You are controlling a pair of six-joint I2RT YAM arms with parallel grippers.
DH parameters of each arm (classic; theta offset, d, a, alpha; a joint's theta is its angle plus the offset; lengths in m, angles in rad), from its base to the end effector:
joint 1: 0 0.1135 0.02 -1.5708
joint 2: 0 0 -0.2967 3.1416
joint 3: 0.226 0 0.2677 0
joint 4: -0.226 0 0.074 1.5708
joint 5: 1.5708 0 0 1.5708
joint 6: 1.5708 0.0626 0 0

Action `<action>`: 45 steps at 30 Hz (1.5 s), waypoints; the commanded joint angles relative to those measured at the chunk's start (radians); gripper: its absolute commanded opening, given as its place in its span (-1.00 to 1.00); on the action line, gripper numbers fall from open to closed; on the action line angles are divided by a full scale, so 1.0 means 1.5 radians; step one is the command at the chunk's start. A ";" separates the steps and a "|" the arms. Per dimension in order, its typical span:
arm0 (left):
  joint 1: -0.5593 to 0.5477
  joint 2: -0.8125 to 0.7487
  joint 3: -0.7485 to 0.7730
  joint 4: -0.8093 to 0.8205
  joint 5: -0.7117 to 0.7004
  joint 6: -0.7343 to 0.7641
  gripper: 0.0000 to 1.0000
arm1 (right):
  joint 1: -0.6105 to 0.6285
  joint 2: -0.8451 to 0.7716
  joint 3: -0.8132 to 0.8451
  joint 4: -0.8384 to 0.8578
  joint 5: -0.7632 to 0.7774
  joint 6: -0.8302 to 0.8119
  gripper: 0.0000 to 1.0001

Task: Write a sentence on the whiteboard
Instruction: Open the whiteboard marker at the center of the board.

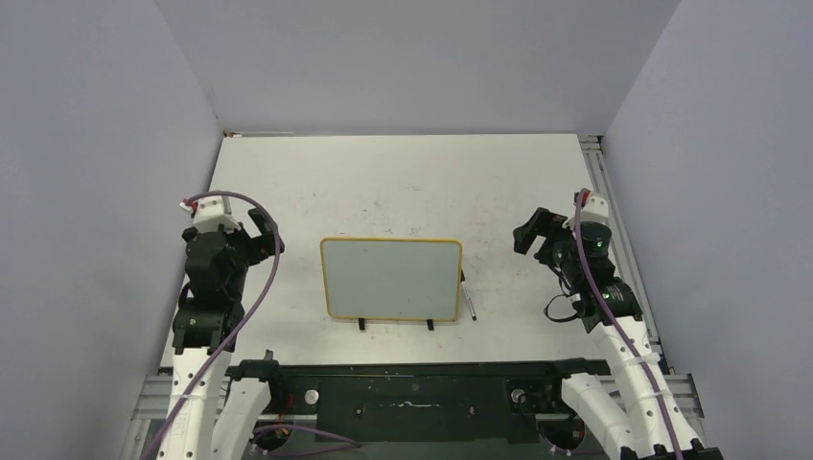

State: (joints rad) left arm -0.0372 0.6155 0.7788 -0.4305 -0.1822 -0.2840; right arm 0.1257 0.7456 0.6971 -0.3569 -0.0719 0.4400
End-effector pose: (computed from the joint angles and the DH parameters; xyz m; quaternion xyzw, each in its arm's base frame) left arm 0.1565 0.0055 0.3506 -0.1522 0.7789 -0.0252 0.6079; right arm 0.1888 0.0284 0.3082 0.1111 0.8273 0.1823 0.5197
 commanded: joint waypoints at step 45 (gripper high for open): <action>-0.019 -0.018 -0.017 0.031 0.119 0.036 0.92 | 0.459 0.254 -0.143 0.002 0.181 0.240 -0.16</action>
State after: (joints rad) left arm -0.0597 0.5938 0.7559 -0.4221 -0.0196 -0.2459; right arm 0.8047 1.1034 0.4641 -0.3965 0.1493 0.8196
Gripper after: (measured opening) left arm 0.961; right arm 0.435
